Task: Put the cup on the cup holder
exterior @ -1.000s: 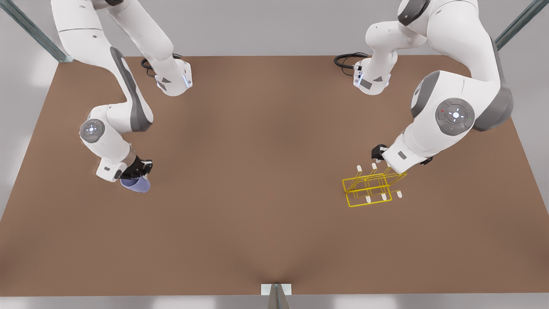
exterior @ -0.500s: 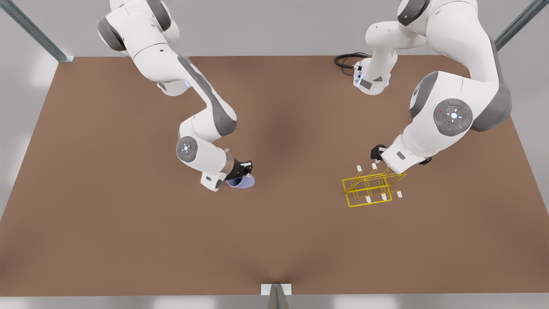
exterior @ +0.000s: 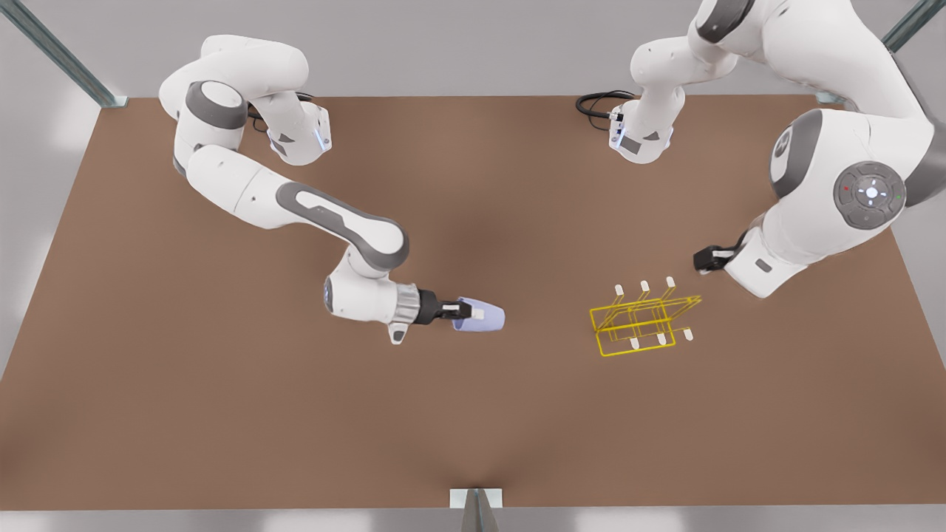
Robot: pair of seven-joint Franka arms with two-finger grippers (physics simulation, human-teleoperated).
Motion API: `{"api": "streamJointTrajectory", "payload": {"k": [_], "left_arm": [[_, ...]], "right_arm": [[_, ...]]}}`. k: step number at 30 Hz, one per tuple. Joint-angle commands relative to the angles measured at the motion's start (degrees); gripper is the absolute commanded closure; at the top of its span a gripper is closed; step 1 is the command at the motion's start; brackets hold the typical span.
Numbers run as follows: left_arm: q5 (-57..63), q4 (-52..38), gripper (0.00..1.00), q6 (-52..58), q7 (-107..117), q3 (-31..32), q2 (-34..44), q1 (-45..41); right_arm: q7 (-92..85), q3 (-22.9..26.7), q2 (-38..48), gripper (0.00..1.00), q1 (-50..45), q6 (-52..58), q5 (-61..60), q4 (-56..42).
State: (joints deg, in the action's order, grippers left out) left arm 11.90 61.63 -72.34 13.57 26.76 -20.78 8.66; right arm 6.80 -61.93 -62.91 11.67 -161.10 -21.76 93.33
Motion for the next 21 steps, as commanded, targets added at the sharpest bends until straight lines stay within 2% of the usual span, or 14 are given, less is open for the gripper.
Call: {"api": "streamJointTrajectory", "payload": {"k": [1,2,3,5,6,8,12,16,17,18,21], "left_arm": [[-0.73,-1.16,0.00,8.18,13.83,2.51,2.93,-0.49],[-8.55,-0.72,0.00,8.10,36.39,3.74,4.61,-0.31],[-9.35,-0.37,0.00,6.52,55.98,4.53,3.64,-4.86],[-11.02,1.56,0.00,-1.30,77.65,4.53,2.15,-10.77],[-10.32,2.62,0.00,-1.92,77.92,4.09,0.57,-14.99],[-10.93,2.27,0.00,-2.62,81.86,3.92,-1.01,-15.34],[-5.92,2.88,0.00,-9.66,99.01,3.74,-4.97,-22.64],[-5.48,2.53,0.00,-17.13,113.16,3.48,-6.20,-21.76],[0.22,2.88,0.00,-17.48,116.41,3.12,-7.60,-23.07],[0.85,1.83,0.00,-18.79,119.05,2.86,-9.71,-22.12],[1.29,0.95,0.00,-21.35,119.05,1.98,-11.91,-21.14]], "right_arm": [[2.08,-1.61,-2.56,0.79,-0.67,-13.97,2.77,-0.51],[2.17,-1.61,-3.53,0.79,-1.29,-14.33,3.39,-0.95],[2.17,-1.61,-4.41,0.79,-2.00,-14.33,3.57,-1.39],[2.34,-1.53,-5.73,0.79,-3.75,-15.30,4.62,-3.06],[2.34,-1.35,-6.08,0.79,-4.02,-15.30,4.80,-3.06],[2.34,-1.26,-7.49,0.79,-4.46,-15.39,6.20,-3.50],[2.34,-1.17,-12.58,0.79,-8.23,-15.65,8.40,-7.10],[2.08,-1.17,-15.22,0.79,-9.73,-16.35,11.21,-8.16],[1.46,-1.09,-15.49,0.45,-9.64,-16.35,12.26,-8.16],[1.55,-1.00,-15.57,0.00,-9.65,-16.27,12.97,-8.07],[1.82,-0.47,-15.75,0.00,-9.38,-15.65,14.73,-7.81]]}}
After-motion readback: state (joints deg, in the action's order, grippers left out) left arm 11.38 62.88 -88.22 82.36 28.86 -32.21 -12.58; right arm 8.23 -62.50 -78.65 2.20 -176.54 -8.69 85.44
